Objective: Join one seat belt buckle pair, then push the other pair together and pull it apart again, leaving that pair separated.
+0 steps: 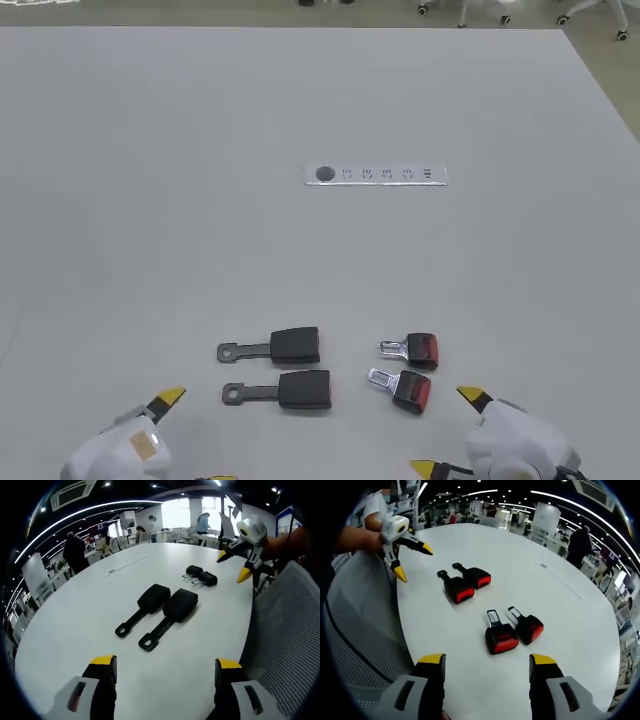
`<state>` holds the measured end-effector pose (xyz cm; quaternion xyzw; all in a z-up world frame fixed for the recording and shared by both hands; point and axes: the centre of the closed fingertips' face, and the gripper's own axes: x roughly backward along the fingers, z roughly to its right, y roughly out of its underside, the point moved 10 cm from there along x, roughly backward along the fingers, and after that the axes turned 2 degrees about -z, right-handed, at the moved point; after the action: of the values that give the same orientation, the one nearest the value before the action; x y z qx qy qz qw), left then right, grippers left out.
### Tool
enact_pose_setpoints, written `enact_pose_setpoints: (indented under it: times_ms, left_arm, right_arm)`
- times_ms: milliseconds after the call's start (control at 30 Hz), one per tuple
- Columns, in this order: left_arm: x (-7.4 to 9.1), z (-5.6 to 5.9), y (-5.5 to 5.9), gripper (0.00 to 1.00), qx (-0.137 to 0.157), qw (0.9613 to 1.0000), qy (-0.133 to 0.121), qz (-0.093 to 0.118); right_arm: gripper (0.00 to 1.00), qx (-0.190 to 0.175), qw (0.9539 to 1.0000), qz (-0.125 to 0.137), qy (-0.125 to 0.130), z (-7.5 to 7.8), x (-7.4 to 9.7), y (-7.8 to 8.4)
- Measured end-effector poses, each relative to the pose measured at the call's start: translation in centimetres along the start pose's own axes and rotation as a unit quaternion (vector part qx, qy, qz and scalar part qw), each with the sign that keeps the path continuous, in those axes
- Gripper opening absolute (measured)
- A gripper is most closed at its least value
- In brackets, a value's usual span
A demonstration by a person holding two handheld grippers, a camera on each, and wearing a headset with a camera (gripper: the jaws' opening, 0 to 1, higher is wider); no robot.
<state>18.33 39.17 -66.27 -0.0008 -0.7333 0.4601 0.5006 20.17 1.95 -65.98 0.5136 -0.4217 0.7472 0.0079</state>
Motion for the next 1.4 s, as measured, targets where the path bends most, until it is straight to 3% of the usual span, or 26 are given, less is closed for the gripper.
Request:
enact_pose_setpoints:
  times_ms: [267, 400, 567, 700, 1000, 1167, 1400]
  left_arm:
    - [-0.3, 0.2, -0.3, 0.76, -0.005, 0.9999, 0.009, -0.007]
    - [-0.8, 0.5, -1.1, 0.71, -0.020, 0.9996, 0.019, 0.001]
    - [-2.0, 0.7, -2.3, 0.70, -0.048, 0.9984, 0.030, -0.005]
    - [-2.8, 0.7, -3.6, 0.70, -0.055, 0.9976, 0.041, -0.008]
    - [-5.8, 0.3, -5.6, 0.62, -0.078, 0.9939, 0.074, -0.025]
    - [-6.9, 0.9, -6.6, 0.61, -0.107, 0.9896, 0.089, -0.037]
    - [-8.3, 0.8, -7.0, 0.57, -0.116, 0.9864, 0.108, -0.044]
  right_arm:
    - [0.61, 0.014, 0.9998, 0.008, -0.009, 0.5, -0.6, -0.8]
    - [0.57, 0.023, 0.9996, 0.010, -0.015, 0.6, -0.9, -1.1]
    - [0.55, 0.037, 0.9990, 0.006, -0.025, 0.7, -1.5, -1.5]
    - [0.47, 0.049, 0.9981, 0.003, -0.039, 0.8, -1.9, -1.9]
    - [0.45, 0.075, 0.9962, -0.009, -0.042, 2.0, -3.4, -2.3]
    - [0.43, 0.083, 0.9953, -0.017, -0.048, 2.5, -3.9, -2.3]
    - [0.41, 0.091, 0.9935, -0.031, -0.061, 2.9, -5.3, -2.1]
